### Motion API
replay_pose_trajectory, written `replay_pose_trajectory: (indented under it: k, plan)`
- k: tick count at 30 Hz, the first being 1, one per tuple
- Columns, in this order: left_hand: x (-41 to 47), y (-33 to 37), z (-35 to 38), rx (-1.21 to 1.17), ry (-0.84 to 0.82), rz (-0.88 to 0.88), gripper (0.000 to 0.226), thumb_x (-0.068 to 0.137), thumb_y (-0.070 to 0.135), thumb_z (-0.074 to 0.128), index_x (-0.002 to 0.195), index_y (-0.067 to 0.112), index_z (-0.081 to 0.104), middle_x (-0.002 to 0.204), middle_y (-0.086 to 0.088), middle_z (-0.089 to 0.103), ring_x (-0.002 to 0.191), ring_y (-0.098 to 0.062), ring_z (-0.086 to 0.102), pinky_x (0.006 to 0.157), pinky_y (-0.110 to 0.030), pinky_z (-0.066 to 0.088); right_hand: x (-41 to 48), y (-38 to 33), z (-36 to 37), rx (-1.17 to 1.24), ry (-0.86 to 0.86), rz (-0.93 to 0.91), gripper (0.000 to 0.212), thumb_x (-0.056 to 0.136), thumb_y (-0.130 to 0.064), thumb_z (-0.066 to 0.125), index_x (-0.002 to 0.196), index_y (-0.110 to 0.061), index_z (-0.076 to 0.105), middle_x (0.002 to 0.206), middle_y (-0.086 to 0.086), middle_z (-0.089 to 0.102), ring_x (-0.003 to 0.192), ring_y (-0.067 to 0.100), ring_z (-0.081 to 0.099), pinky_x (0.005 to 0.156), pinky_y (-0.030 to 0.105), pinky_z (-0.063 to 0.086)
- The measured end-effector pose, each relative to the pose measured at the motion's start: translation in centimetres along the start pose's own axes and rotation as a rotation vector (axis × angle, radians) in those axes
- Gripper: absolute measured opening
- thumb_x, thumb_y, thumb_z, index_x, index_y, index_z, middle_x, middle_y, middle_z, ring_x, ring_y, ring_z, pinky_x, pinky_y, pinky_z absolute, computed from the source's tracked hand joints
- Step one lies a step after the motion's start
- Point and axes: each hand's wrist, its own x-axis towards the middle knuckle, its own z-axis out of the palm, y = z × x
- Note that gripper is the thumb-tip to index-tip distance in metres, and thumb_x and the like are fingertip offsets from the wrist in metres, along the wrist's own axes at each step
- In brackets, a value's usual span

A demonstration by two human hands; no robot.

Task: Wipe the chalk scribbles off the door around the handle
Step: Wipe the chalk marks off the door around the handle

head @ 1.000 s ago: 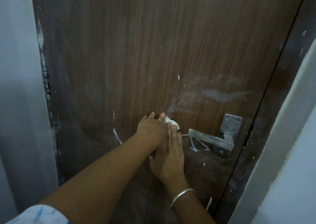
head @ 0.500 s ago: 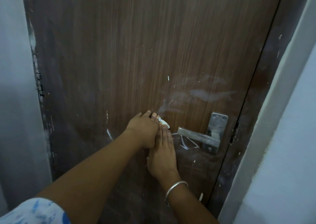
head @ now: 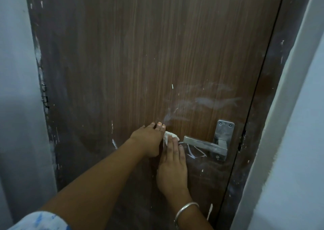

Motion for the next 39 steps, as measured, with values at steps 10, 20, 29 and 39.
replay_pose_trajectory:
  k: [10,20,29,39]
  plan:
    - [0.3,0.4,0.5,0.035,-0.006,-0.012,0.081,0.088,0.022,0.049,0.149,0.008,-0.003,0.159,-0.011,-0.001,0.145,-0.027,0.011,0.115,-0.044,0.016,0.2,1.6,-0.5,-0.004,-0.01,0.02,0.082,0.071,-0.034,0.069,0.138,-0.002,0.037,0.15,0.019,0.026,0.139,0.033,0.022,0.111,0.047,0.011]
    - [0.8,-0.1,1.3,-0.034,-0.009,0.016,0.094,0.082,0.021,0.058,0.148,0.008,-0.007,0.158,-0.012,-0.004,0.145,-0.029,0.004,0.115,-0.044,0.013,-0.8,1.9,-0.2,0.055,0.043,0.14,0.099,0.058,-0.04,0.079,0.137,0.002,0.036,0.146,0.022,0.034,0.134,0.036,0.033,0.11,0.046,0.017]
    - [0.7,-0.3,1.3,-0.017,-0.01,0.024,0.091,0.084,0.023,0.056,0.148,0.009,-0.008,0.158,-0.012,-0.006,0.145,-0.03,0.004,0.115,-0.046,0.013,-2.3,4.3,-0.4,-0.001,0.137,0.402,0.088,0.057,-0.043,0.081,0.124,0.007,0.051,0.125,0.028,0.055,0.12,0.04,0.049,0.104,0.052,0.024]
    - [1.0,-0.5,2.1,-0.03,0.023,0.032,0.096,0.082,0.027,0.058,0.148,0.009,-0.01,0.158,-0.012,-0.007,0.145,-0.03,0.004,0.115,-0.045,0.012,-2.4,3.7,0.1,0.066,0.129,0.3,0.091,0.064,-0.049,0.073,0.131,0.004,0.044,0.133,0.026,0.049,0.127,0.039,0.042,0.108,0.05,0.019]
